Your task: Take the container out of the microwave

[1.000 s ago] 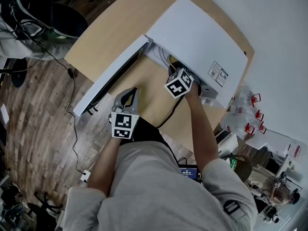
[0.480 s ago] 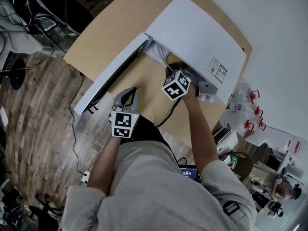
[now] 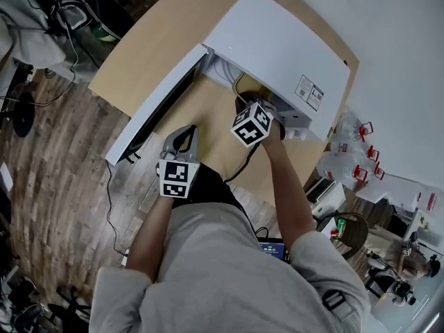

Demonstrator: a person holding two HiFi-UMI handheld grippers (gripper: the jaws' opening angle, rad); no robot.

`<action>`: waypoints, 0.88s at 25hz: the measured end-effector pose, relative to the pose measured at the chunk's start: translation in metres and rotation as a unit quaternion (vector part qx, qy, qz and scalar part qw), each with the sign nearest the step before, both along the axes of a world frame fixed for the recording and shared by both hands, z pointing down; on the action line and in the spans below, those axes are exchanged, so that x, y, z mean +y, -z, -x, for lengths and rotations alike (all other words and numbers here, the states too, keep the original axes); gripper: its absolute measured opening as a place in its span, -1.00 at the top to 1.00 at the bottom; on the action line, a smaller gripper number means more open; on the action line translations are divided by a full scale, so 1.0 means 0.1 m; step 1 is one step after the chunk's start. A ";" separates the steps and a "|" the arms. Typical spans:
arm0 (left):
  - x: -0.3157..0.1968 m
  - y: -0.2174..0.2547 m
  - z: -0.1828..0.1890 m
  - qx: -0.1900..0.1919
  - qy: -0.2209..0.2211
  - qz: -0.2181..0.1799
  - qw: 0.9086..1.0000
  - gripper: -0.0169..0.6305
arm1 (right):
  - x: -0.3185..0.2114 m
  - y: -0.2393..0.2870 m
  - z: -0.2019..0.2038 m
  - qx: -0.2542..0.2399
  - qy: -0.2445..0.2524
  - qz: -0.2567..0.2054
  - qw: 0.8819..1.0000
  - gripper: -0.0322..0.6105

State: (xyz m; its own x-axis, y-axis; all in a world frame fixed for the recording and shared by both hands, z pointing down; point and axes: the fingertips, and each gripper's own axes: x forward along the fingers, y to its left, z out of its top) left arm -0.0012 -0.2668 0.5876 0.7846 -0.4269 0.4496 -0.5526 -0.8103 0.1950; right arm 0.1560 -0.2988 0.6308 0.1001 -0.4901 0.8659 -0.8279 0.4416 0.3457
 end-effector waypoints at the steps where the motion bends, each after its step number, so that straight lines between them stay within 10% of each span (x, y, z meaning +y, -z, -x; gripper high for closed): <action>1: 0.01 0.00 -0.01 0.000 -0.002 0.000 1.000 0.94 | 0.01 0.01 0.01 0.000 0.000 0.000 1.000 0.81; 22: 0.15 0.06 -0.10 0.007 -0.043 -0.007 0.999 0.94 | 0.32 0.09 0.19 -0.005 0.005 -0.006 1.000 0.82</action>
State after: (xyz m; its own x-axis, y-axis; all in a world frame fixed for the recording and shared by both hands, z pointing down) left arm 0.0083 -0.2517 0.5818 0.8251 -0.3635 0.4325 -0.4775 -0.8579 0.1898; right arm 0.1370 -0.2665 0.6222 0.0857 -0.5020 0.8606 -0.8271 0.4457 0.3423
